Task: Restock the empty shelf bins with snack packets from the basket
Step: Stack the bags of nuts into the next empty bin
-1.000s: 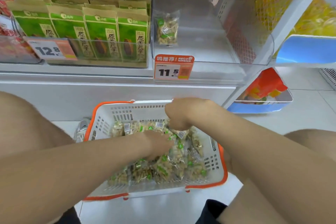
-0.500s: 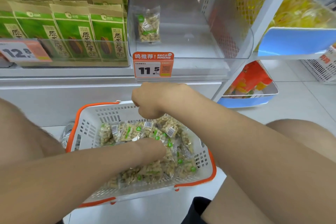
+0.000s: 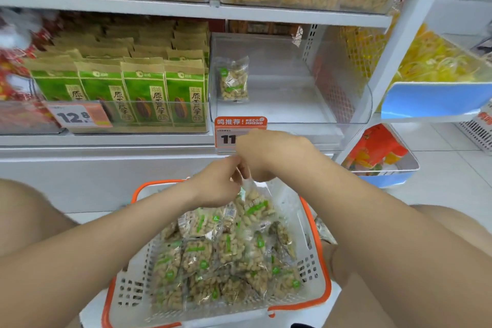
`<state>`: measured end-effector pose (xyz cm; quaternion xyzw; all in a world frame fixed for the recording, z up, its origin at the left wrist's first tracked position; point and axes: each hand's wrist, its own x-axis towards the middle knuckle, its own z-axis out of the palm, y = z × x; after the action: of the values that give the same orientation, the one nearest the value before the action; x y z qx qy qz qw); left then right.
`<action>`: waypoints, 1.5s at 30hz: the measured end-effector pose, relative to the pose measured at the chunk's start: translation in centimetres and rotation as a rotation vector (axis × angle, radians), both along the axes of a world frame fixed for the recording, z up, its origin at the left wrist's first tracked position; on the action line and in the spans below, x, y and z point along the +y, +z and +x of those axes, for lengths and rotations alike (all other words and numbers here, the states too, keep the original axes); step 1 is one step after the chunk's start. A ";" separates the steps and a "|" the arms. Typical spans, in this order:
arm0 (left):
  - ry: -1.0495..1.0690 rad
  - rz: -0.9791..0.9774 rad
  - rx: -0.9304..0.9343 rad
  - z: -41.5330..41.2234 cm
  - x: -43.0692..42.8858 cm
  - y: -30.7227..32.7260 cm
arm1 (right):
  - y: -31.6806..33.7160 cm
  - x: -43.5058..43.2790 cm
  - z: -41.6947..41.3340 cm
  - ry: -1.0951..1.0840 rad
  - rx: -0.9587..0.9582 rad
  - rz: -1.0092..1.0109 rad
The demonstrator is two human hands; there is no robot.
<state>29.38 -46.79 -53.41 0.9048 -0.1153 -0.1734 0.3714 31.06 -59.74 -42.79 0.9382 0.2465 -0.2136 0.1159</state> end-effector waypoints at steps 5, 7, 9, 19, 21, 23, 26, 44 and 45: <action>0.194 -0.261 -0.179 0.1 0.5 3.3 | 1.5 -0.8 0.1 -0.035 0.041 0.040; 0.234 -0.369 -0.293 0.0 0.8 4.5 | 2.0 -0.9 0.3 -0.068 -0.006 0.159; 0.266 -0.484 -0.398 -0.2 1.1 5.7 | 2.3 -1.0 0.7 -0.137 -0.125 0.337; 0.570 -0.699 -0.602 2.7 2.5 9.8 | 3.7 -1.0 2.7 -0.725 -0.035 1.265; 0.616 -0.690 -0.597 3.3 2.7 9.9 | 3.7 -1.0 2.9 -0.736 0.141 1.258; 0.640 -0.655 -0.562 3.8 2.8 10.1 | 3.5 -1.0 3.5 -0.723 0.139 1.300; 0.647 -0.417 -0.531 4.5 2.9 10.4 | 2.8 -1.3 5.9 -0.786 -0.025 1.368; 0.279 0.322 -0.491 5.2 3.7 9.7 | -3.1 2.0 17.8 -0.868 -0.046 0.919; 0.277 0.322 -0.490 5.3 3.7 9.7 | -3.2 2.2 18.0 -0.872 -0.065 0.898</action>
<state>34.64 -43.07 -43.70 0.9738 -0.0484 0.0859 0.2048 49.05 -57.54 -46.00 0.9157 -0.0969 -0.0879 -0.3800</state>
